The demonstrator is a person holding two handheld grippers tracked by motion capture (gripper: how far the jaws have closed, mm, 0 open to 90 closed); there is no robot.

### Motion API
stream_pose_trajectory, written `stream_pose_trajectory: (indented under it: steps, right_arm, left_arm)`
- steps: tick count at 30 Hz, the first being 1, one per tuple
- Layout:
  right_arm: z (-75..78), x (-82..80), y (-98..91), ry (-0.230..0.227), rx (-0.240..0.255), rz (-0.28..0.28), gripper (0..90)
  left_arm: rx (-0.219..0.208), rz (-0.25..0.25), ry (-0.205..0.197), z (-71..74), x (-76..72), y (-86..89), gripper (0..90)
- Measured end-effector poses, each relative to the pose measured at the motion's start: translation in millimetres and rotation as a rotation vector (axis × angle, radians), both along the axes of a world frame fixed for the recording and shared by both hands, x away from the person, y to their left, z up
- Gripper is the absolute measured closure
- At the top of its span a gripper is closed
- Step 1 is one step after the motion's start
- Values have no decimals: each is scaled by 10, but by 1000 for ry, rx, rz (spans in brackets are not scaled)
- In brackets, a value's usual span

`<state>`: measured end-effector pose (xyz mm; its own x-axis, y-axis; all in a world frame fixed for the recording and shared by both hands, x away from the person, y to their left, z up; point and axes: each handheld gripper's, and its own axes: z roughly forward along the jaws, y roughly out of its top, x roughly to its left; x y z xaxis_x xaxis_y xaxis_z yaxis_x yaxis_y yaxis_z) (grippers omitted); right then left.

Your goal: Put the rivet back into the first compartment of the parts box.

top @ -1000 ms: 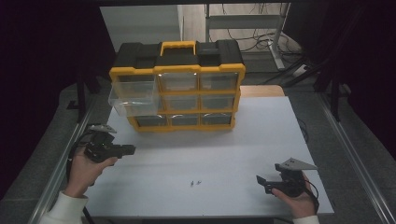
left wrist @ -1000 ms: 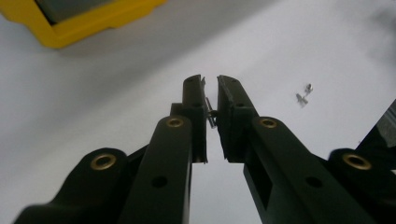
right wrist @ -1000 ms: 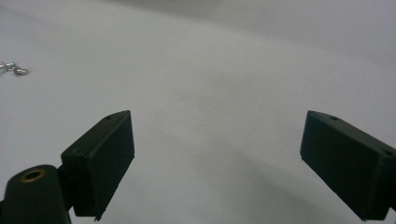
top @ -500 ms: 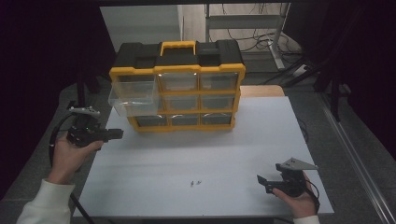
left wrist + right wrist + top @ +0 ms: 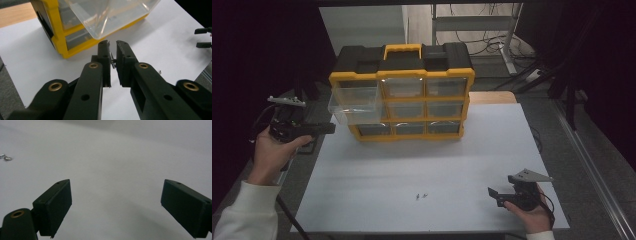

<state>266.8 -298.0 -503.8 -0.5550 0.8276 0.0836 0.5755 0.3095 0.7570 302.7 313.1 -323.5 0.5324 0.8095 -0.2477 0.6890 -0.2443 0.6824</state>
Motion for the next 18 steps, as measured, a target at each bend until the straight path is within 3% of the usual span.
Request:
stream_pose_trajectory:
  steps: [18]
  right_arm:
    - [-3,2,-2,3,-6,-1,102]
  left_arm:
    - [16,42,-20,329,103,164,831]
